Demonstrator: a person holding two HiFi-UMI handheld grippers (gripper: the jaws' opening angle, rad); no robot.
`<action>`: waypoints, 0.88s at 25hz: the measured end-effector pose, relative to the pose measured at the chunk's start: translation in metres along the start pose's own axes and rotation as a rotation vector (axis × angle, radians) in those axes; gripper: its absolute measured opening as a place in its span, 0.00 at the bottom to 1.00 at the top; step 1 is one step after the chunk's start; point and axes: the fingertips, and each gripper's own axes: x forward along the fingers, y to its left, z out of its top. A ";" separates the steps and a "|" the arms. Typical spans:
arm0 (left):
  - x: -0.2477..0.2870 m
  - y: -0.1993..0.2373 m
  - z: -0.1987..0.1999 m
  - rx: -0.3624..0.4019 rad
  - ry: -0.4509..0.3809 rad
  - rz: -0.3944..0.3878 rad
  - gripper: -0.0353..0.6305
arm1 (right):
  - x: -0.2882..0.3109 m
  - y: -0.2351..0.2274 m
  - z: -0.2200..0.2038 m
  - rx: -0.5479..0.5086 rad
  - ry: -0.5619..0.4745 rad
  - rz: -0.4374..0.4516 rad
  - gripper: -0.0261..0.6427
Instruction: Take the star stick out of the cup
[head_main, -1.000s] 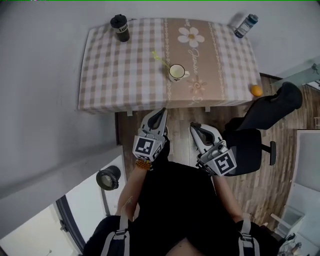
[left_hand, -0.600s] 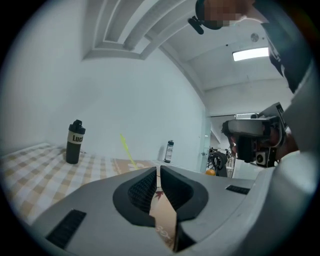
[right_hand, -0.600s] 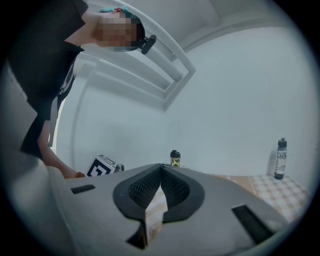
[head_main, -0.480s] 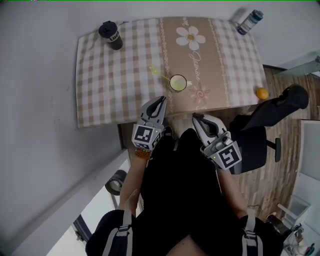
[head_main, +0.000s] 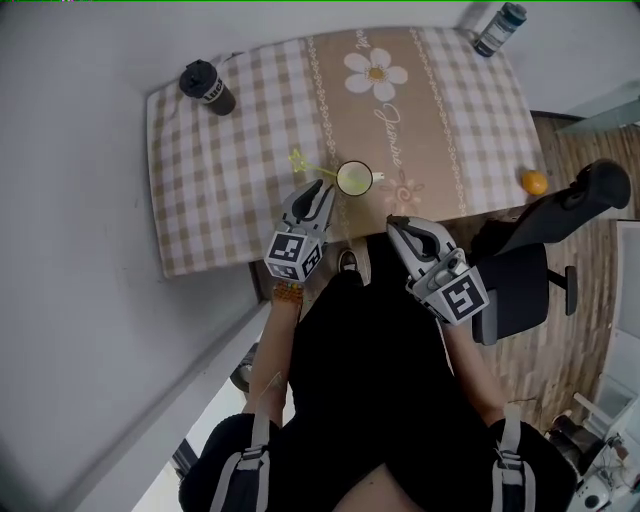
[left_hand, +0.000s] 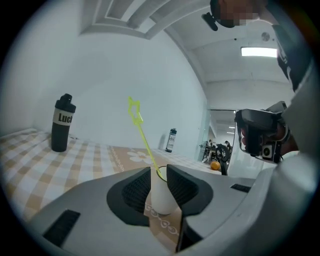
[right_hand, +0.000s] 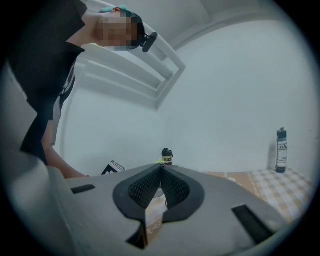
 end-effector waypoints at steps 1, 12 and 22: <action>0.003 0.002 -0.002 -0.017 0.007 -0.003 0.21 | 0.003 -0.006 -0.001 0.003 0.005 -0.009 0.04; 0.032 -0.001 -0.008 -0.084 0.043 -0.102 0.21 | 0.015 -0.025 0.000 0.038 -0.023 -0.054 0.04; 0.039 -0.012 0.000 0.067 0.055 -0.109 0.21 | 0.012 -0.023 -0.005 0.041 -0.011 -0.059 0.04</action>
